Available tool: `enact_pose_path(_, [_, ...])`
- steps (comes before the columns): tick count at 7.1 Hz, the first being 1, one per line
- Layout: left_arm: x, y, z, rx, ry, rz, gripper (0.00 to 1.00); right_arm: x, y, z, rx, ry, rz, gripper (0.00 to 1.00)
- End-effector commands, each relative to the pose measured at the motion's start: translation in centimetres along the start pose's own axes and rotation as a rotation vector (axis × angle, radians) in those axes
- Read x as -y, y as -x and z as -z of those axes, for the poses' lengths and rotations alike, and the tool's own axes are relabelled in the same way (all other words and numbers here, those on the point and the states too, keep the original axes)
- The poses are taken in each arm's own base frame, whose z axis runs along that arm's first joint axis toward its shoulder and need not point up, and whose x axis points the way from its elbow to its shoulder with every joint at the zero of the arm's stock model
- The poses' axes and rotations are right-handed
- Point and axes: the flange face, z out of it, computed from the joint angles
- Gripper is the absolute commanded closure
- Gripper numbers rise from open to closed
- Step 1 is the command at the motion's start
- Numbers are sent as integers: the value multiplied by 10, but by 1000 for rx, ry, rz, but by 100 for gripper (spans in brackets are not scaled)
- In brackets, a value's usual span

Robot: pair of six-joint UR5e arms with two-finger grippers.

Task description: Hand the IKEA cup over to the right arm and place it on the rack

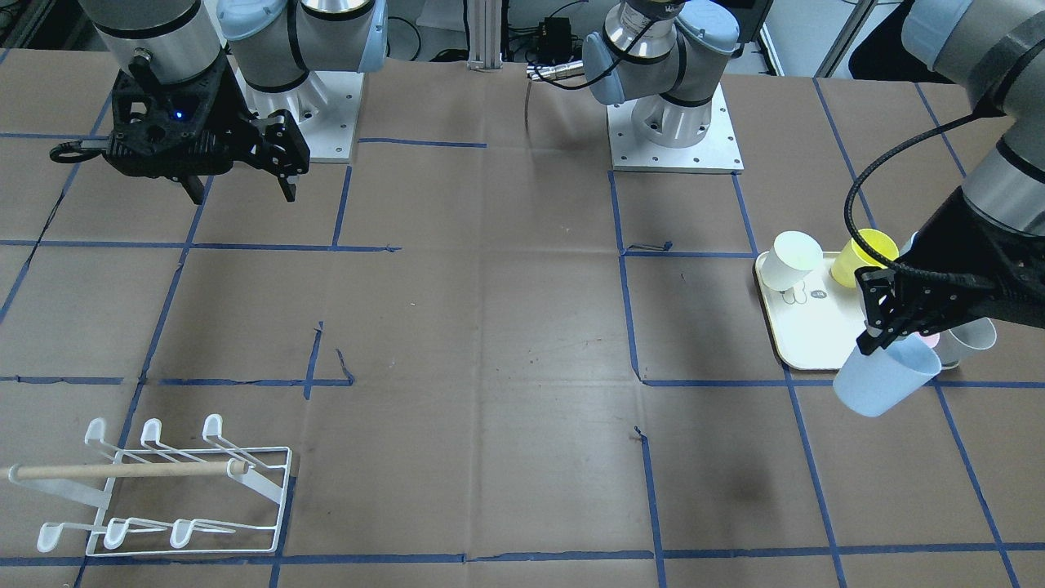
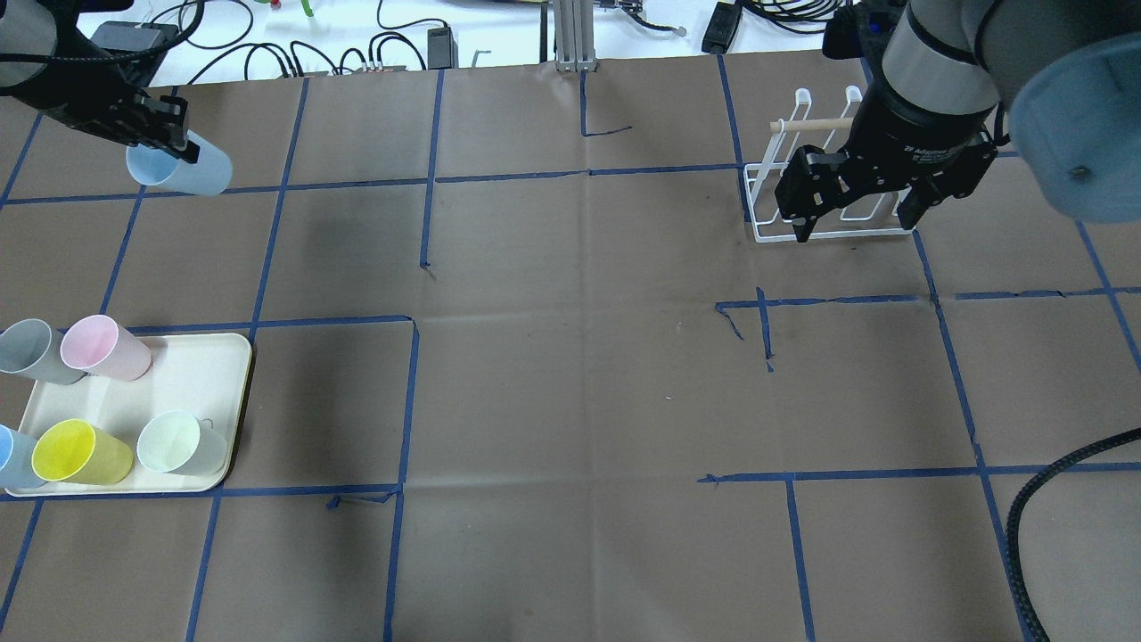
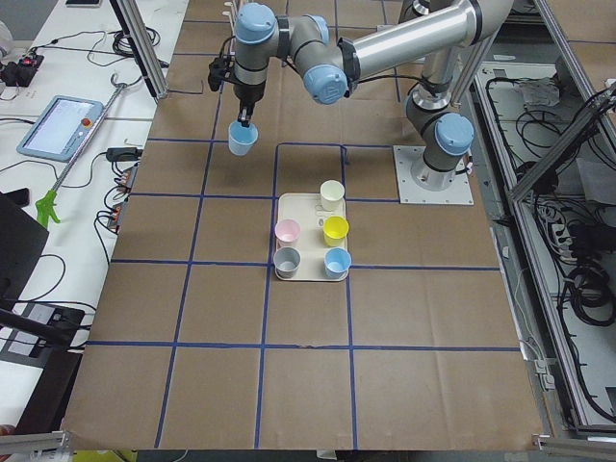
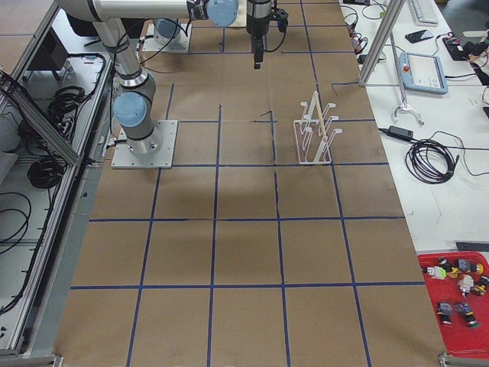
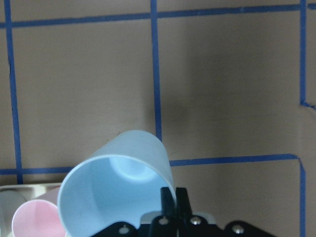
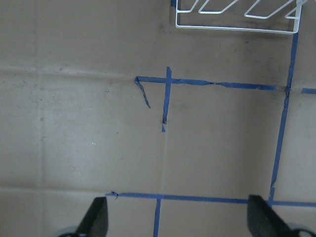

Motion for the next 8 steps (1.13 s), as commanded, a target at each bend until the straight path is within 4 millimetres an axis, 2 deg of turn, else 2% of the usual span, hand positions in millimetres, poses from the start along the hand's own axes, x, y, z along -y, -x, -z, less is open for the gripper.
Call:
enact_pose_path(1, [22, -32, 2, -160, -229, -92, 100, 11, 13, -22, 124, -229, -71, 1])
enact_pose_path(2, [25, -65, -7, -236, -327, -169, 100, 8, 16, -33, 171, -291, -141, 1])
enact_pose_path(3, [23, -95, -18, -250, -411, -249, 100, -1, 27, -47, 327, -444, -379, 1])
enact_pose_path(4, [16, -126, -28, -319, -501, -331, 100, -8, 33, -55, 456, -510, -518, 1])
enact_pose_path(6, [-15, -162, -51, -481, -642, -466, 100, -35, 37, -64, 650, -586, -842, 0])
enact_pose_path(8, [-63, -195, -83, -549, -727, -569, 100, -76, 41, -67, 809, -620, -1037, 0])
